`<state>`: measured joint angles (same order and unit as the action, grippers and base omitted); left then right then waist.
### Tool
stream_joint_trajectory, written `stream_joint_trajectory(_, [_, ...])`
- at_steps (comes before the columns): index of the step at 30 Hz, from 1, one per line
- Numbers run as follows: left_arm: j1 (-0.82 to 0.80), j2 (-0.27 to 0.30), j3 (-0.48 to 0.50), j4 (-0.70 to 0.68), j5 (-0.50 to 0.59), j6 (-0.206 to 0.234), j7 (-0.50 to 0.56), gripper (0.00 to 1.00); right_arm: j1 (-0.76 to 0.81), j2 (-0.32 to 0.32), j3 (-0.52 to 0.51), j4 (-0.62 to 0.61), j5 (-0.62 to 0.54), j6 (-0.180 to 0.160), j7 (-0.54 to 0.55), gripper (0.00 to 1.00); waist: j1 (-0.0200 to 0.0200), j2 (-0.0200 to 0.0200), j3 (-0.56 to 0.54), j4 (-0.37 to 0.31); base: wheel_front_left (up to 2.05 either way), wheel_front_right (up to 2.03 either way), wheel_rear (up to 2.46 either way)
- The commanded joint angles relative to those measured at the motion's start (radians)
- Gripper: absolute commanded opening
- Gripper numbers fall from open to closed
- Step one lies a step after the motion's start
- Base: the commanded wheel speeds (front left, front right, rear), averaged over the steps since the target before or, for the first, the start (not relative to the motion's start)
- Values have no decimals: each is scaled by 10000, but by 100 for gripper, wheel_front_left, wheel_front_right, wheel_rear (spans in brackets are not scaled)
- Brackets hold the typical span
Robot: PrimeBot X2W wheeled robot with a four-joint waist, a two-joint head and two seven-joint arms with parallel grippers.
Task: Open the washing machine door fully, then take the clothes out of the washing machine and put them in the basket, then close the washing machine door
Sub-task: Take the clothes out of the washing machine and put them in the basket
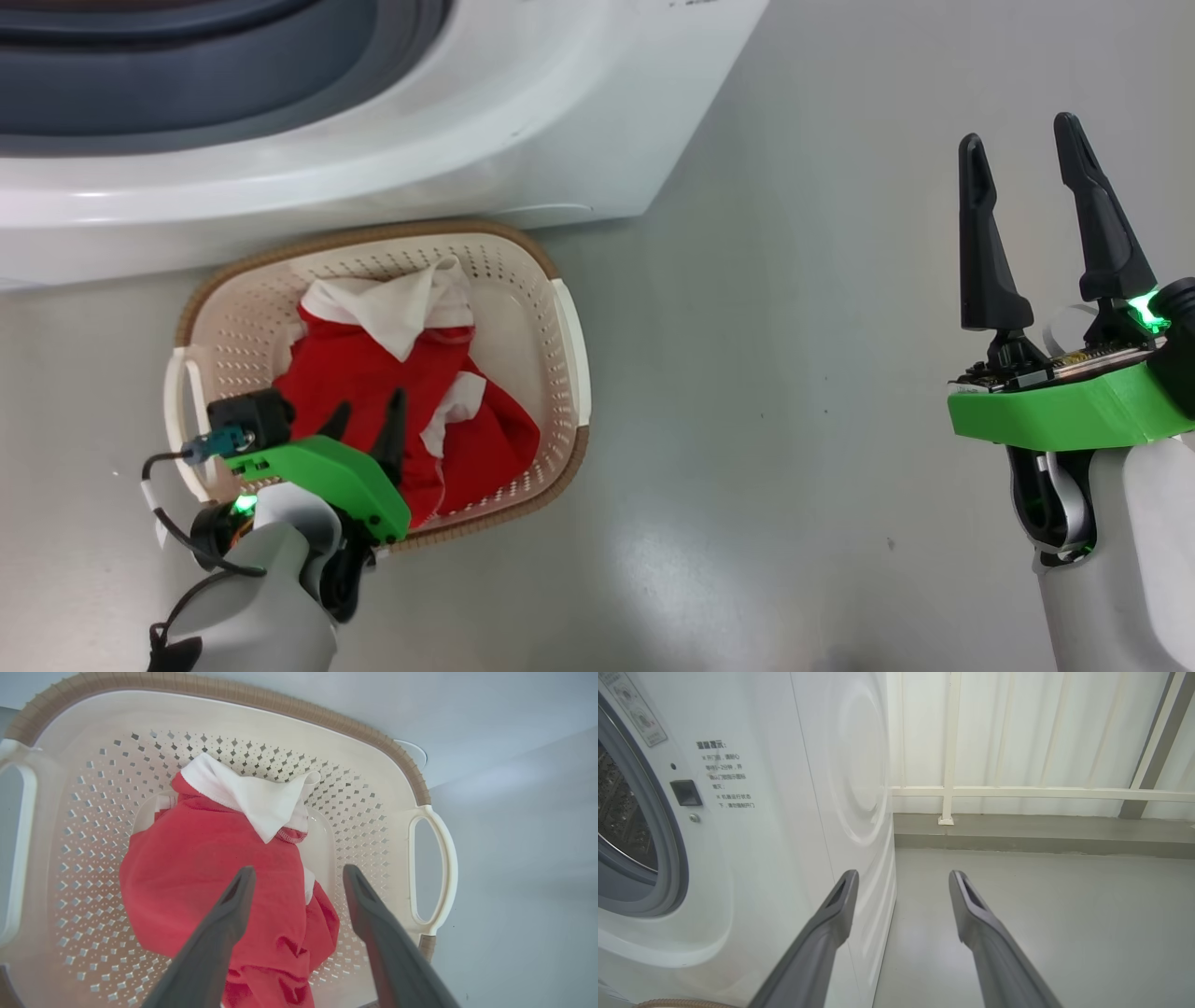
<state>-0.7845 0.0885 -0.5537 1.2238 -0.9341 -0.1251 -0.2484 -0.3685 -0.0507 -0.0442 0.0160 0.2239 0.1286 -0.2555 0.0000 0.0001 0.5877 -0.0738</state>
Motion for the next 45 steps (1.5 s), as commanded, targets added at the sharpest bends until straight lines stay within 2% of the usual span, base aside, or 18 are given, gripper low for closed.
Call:
stream_joint_trajectory(1, [133,381,251,-205,190,-25,-123,100,132,5,160,-194,-178,21,-63,100,0,-1,-255,165,0,0,0])
stream_joint_trajectory(8, [728,653,1066,-1931,1378,531,-131,100,298,5,0,-62,-548,21,-63,100,0,-1,-887,436,0,0,0])
stream_joint_trajectory(21, [2927,534,3298,-5875,3896,957,-133,100,791,5,-22,243,-842,21,-63,100,0,-1,-2333,623,0,0,0])
stream_joint_trajectory(22, [2927,534,3298,-5875,3896,957,-133,100,791,5,-22,243,-842,21,-63,100,0,-1,-2333,623,0,0,0])
stream_joint_trajectory(28, [4016,315,4565,-8111,4825,797,-133,100,1088,5,-21,495,-813,21,-63,100,0,-1,-2971,628,0,0,0])
stream_joint_trajectory(36, [5095,293,5581,-9574,5704,731,-133,100,1395,5,60,732,-584,21,-63,100,0,-1,-3810,432,0,0,0])
stream_joint_trajectory(45, [6250,316,6065,-10986,6358,721,-133,100,1810,5,-96,978,-559,21,-63,100,0,-1,-4578,305,0,0,0])
